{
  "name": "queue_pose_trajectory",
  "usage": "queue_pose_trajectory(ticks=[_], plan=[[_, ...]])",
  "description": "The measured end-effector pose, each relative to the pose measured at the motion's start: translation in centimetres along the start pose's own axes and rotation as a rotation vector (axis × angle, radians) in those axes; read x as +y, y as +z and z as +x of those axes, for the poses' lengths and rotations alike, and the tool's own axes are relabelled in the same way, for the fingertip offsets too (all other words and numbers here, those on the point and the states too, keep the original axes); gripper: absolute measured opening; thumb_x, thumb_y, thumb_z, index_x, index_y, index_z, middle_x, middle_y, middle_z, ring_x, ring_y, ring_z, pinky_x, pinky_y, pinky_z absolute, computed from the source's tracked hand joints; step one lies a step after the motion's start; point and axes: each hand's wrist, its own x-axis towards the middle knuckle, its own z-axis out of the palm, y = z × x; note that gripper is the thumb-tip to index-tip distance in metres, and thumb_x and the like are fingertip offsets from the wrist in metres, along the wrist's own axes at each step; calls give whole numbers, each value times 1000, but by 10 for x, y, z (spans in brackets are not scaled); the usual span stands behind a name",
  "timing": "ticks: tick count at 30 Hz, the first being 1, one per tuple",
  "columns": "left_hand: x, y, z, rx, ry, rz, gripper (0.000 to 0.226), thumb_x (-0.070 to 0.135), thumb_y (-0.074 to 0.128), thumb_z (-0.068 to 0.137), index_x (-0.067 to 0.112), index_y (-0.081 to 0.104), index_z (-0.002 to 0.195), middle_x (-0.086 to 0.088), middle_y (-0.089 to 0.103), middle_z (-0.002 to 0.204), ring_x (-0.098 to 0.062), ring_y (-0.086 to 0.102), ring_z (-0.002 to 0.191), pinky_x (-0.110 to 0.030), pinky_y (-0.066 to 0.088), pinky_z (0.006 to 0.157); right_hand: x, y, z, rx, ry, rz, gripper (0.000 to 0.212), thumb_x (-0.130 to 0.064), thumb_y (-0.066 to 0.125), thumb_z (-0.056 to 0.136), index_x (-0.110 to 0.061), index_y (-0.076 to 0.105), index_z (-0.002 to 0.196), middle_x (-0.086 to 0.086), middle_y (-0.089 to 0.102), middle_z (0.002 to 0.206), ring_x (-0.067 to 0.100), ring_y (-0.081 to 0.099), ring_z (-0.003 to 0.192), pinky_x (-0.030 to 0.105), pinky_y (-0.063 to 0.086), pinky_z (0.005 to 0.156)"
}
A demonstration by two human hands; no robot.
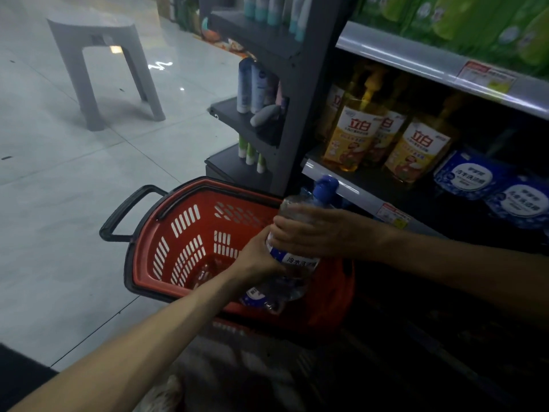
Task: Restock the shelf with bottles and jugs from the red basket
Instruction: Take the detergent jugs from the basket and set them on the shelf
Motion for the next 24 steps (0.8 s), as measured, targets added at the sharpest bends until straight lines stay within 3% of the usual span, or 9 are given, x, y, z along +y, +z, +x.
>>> queue_pose_trajectory(ticks=[3, 5, 8, 10, 13, 15, 17, 21, 24], plan=[[12, 8, -6, 18, -14, -189, 68, 6, 94, 70, 19, 59, 126, -6, 78, 114, -23, 76, 104, -42, 62, 92, 4, -3, -23, -20, 195, 43, 73, -3, 51, 94, -14, 22, 160, 15, 30, 164, 37, 33, 149, 53, 34, 119], [19, 10, -9, 25, -30, -264, 67, 9, 94, 70, 19, 60, 127, -7, 78, 114, -25, 76, 105, -47, 60, 95, -5, -11, -35, 9, 442, 289, 62, -15, 48, 104, -18, 24, 161, 19, 28, 164, 40, 34, 148, 55, 40, 114], [31, 13, -17, 49, -53, -340, 69, 16, 93, 65, 17, 62, 126, -7, 78, 112, -25, 76, 104, -46, 60, 94, -26, -31, -45, 66, 859, 729, 52, -21, 47, 105, -22, 38, 156, 21, 40, 157, 36, 44, 142, 50, 48, 106], [41, 17, -24, 41, -54, -374, 66, 15, 91, 67, 15, 64, 127, -9, 78, 113, -27, 76, 105, -43, 60, 92, -40, -47, -49, 74, 1141, 1083, 64, -23, 58, 99, -31, 34, 157, 6, 47, 151, 20, 47, 137, 40, 52, 103], [50, 22, -29, 31, -51, -391, 60, 12, 90, 74, 14, 64, 128, -12, 77, 116, -31, 75, 108, -47, 59, 94, -60, -57, -54, 96, 1470, 1795, 84, -31, 77, 88, -56, 27, 151, -28, 56, 131, -10, 54, 121, 13, 51, 90], [55, 25, -29, 30, -45, -392, 61, 13, 90, 76, 14, 62, 130, -12, 77, 117, -31, 75, 109, -48, 59, 95, -67, -55, -61, 90, 1511, 2114, 81, -39, 86, 76, -65, 39, 136, -27, 64, 119, -5, 60, 116, 22, 55, 92], [59, 31, -28, 21, -32, -372, 59, 14, 88, 77, 13, 62, 129, -11, 77, 116, -30, 75, 108, -46, 59, 93, -69, -56, -66, 82, 1465, 2270, 75, -41, 88, 71, -61, 45, 130, -27, 67, 119, -2, 63, 115, 31, 57, 96], [69, 49, -18, 28, 11, -271, 67, 19, 95, 69, 13, 64, 128, -9, 78, 114, -28, 76, 107, -43, 60, 92, -73, -56, -74, 204, 1493, 2276, 78, -25, 91, 73, -44, 49, 137, -24, 66, 127, -1, 63, 118, 22, 55, 94], [79, 71, -6, 33, 64, -230, 67, 18, 93, 65, 16, 63, 125, -2, 80, 110, -20, 77, 102, -30, 63, 81, -75, -52, -87, 303, 1568, 2245, 78, -13, 90, 74, -43, 50, 134, -28, 65, 126, -2, 62, 118, 16, 54, 87]])
